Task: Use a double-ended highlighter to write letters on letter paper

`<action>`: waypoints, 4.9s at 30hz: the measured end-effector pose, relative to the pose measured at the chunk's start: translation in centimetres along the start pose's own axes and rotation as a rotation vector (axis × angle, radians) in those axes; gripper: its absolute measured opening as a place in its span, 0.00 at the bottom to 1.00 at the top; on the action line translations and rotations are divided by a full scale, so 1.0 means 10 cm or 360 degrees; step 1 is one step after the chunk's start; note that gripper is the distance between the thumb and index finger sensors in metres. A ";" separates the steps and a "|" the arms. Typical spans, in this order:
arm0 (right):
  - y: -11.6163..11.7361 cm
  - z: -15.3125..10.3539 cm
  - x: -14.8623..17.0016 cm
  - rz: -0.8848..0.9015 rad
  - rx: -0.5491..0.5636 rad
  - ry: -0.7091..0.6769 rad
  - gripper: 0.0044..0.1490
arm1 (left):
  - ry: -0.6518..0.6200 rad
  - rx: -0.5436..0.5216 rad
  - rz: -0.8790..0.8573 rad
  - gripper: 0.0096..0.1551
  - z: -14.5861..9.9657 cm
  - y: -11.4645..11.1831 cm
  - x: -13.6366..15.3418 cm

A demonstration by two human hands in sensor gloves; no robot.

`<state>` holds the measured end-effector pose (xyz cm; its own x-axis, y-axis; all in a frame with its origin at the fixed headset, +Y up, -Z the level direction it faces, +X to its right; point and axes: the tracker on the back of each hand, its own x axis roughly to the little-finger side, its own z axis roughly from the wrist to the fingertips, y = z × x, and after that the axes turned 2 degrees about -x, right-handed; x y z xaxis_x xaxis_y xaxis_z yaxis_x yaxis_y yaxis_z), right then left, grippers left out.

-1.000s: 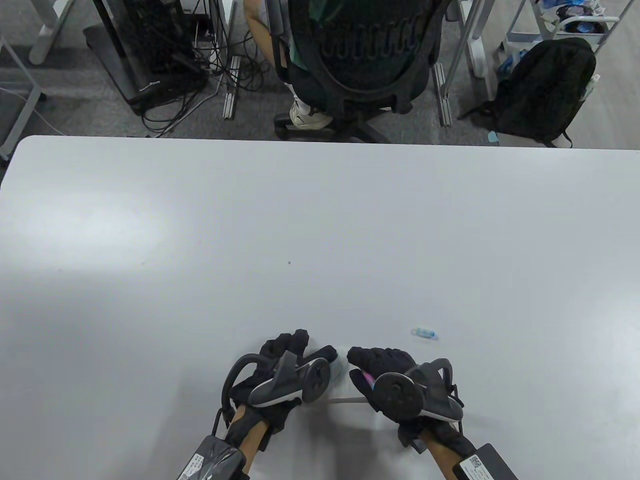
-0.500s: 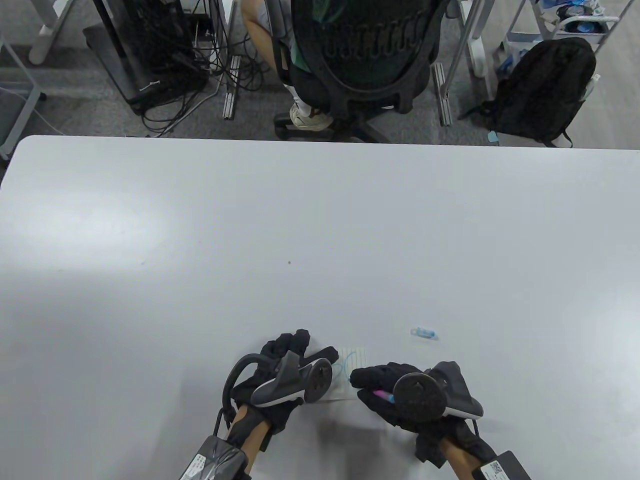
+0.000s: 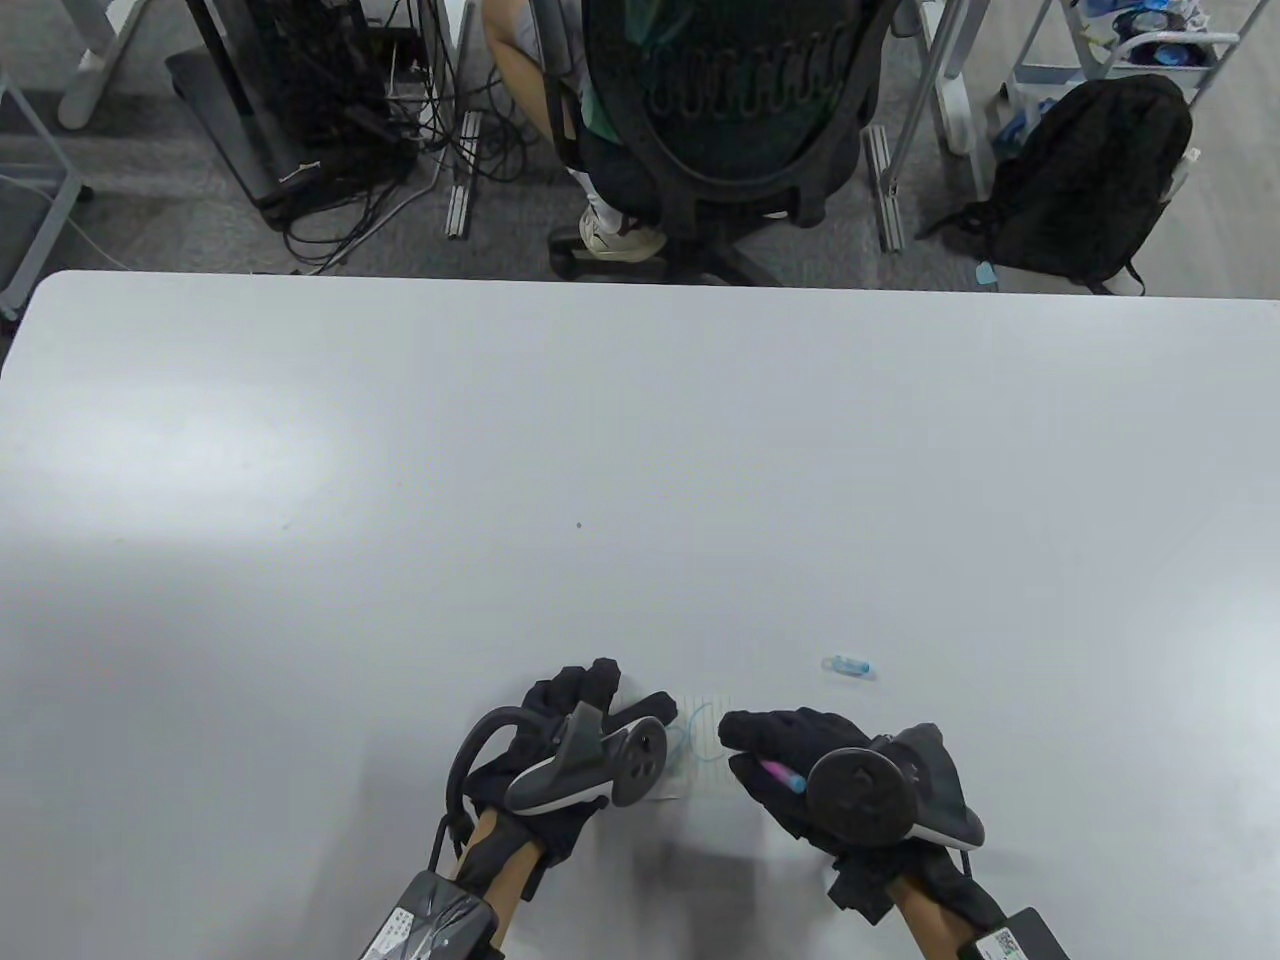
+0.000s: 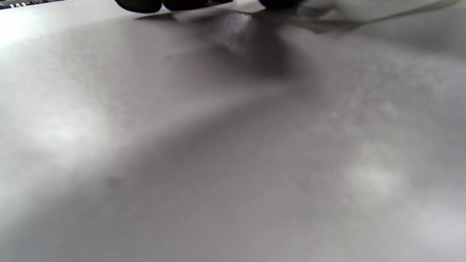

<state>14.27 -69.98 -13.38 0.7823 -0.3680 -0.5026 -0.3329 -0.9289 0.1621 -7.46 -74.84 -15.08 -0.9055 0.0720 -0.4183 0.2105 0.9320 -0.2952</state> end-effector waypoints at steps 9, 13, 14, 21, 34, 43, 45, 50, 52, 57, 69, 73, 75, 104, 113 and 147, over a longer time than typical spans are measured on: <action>0.05 0.08 -0.06 -0.0192 0.0055 0.0071 0.33 | 0.0008 -0.0048 -0.0131 0.33 -0.02 0.05 0.06; 0.05 0.07 -0.06 -0.0263 0.0079 0.0059 0.33 | 0.0011 -0.0141 -0.0188 0.33 -0.07 0.11 0.11; 0.05 0.06 -0.07 -0.0264 0.0107 0.0037 0.33 | 0.0009 -0.0157 -0.0199 0.33 -0.09 0.13 0.12; 0.05 0.08 -0.17 -0.0364 0.0242 -0.0065 0.30 | -0.0013 -0.0261 -0.0250 0.34 -0.21 0.25 0.14; 0.14 0.02 -0.22 -0.0671 0.0268 -0.0047 0.24 | -0.0109 -0.0370 -0.0284 0.36 -0.43 0.33 0.02; 0.23 0.05 -0.27 -0.0782 0.0147 -0.0013 0.24 | -0.0275 -0.0400 -0.0455 0.41 -0.54 0.40 -0.13; 0.24 0.06 -0.29 -0.0792 0.0129 -0.0021 0.24 | -0.0305 -0.0413 -0.0477 0.41 -0.55 0.42 -0.18; 0.29 0.07 -0.34 -0.0810 0.0092 -0.0035 0.25 | -0.0339 -0.0434 -0.0454 0.42 -0.57 0.44 -0.28; 0.30 0.07 -0.35 -0.0811 0.0075 -0.0043 0.25 | -0.0351 -0.0417 -0.0467 0.40 -0.56 0.43 -0.30; 0.33 0.08 -0.39 -0.0836 0.0052 -0.0067 0.25 | -0.0342 -0.0441 -0.0456 0.35 -0.55 0.43 -0.32; 0.32 0.09 -0.40 -0.0831 0.0085 -0.0065 0.28 | -0.0271 -0.0562 -0.0344 0.27 -0.55 0.46 -0.34; 0.28 0.09 -0.37 -0.0754 0.0081 -0.0031 0.32 | -0.0224 -0.0603 -0.0332 0.27 -0.54 0.48 -0.30; 0.25 0.09 -0.34 -0.0726 0.0092 -0.0013 0.35 | -0.0205 -0.0602 -0.0363 0.27 -0.53 0.49 -0.25; 0.08 0.21 0.81 -0.0819 -0.0408 0.0623 0.39 | 0.0049 -0.0567 -0.0684 0.28 -0.41 0.44 0.44; 0.10 0.25 0.77 -0.0944 -0.0361 0.0512 0.32 | 0.0057 -0.0558 -0.0716 0.28 -0.41 0.43 0.47; 0.13 -0.03 -0.02 -0.0739 0.0035 -0.0094 0.31 | -0.0192 -0.0429 -0.0441 0.28 -0.41 0.44 0.06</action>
<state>13.81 -71.11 -12.78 0.8199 0.0900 -0.5654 0.0339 -0.9935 -0.1090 -8.52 -69.21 -13.12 -0.8613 -0.2220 -0.4571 -0.1540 0.9712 -0.1816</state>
